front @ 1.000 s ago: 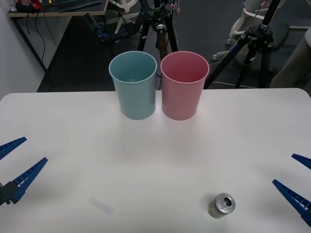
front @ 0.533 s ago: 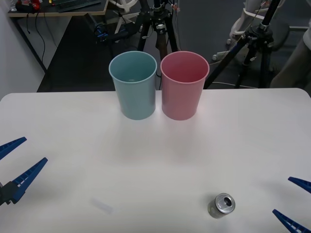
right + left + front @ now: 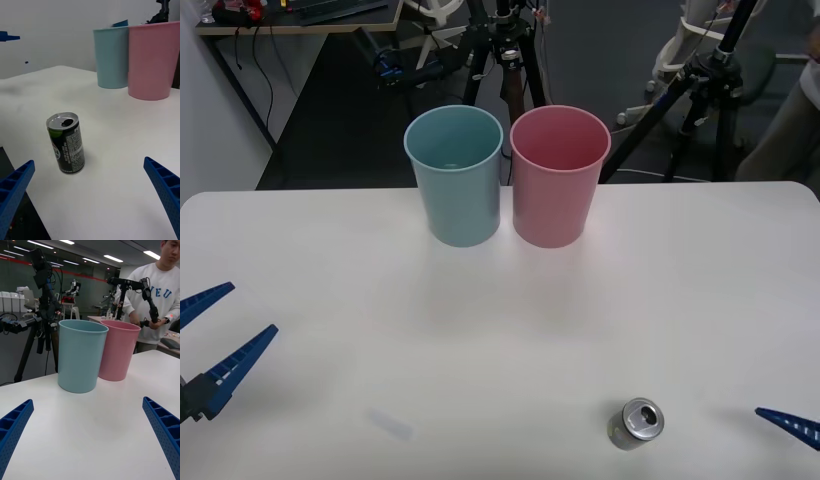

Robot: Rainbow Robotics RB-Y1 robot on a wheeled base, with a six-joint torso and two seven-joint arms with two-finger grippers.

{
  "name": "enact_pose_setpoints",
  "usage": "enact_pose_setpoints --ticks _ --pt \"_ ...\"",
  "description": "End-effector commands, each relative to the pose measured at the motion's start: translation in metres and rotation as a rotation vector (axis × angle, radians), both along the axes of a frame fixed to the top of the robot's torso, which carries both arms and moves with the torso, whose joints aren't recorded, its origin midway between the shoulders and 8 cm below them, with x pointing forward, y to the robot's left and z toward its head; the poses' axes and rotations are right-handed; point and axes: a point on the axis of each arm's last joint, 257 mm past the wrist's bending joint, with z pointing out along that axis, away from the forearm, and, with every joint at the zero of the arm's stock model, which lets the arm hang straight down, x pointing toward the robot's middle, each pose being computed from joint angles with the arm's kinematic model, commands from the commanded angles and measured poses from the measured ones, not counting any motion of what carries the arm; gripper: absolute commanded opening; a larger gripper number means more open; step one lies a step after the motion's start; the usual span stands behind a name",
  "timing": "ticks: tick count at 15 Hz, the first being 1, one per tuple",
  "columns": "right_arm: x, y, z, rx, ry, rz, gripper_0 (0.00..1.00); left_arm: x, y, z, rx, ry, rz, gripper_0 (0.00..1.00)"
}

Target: Grasp the object on the table and drop it into the matching bin: aluminum can to the light blue bin, PET bottle to the pink bin.

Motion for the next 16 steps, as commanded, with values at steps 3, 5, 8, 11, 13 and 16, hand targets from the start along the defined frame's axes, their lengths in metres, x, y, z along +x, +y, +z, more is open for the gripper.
enact_pose_setpoints --ticks 3,5,8,11,13,16 --pt "-0.007 0.012 -0.015 -0.045 -0.054 0.029 1.0 0.0 0.0 0.0 0.0 0.0 0.0 1.0" --pt "-0.006 0.02 -0.02 -0.036 -0.055 0.044 1.0 0.0 0.0 0.0 0.0 0.0 0.0 1.0" --pt "-0.002 0.033 -0.026 -0.022 -0.054 0.058 1.0 0.0 0.0 0.0 0.0 0.0 0.0 1.0" --pt "0.009 0.046 -0.031 -0.014 -0.062 0.051 1.0 0.0 0.0 0.0 0.0 0.0 0.0 1.0" --pt "0.016 0.054 -0.032 -0.009 -0.07 0.048 1.0 0.0 0.0 0.0 0.0 0.0 0.0 1.0" --pt "0.026 0.063 -0.034 -0.007 -0.071 0.044 1.0 0.0 0.0 0.0 0.0 0.0 0.0 1.0"
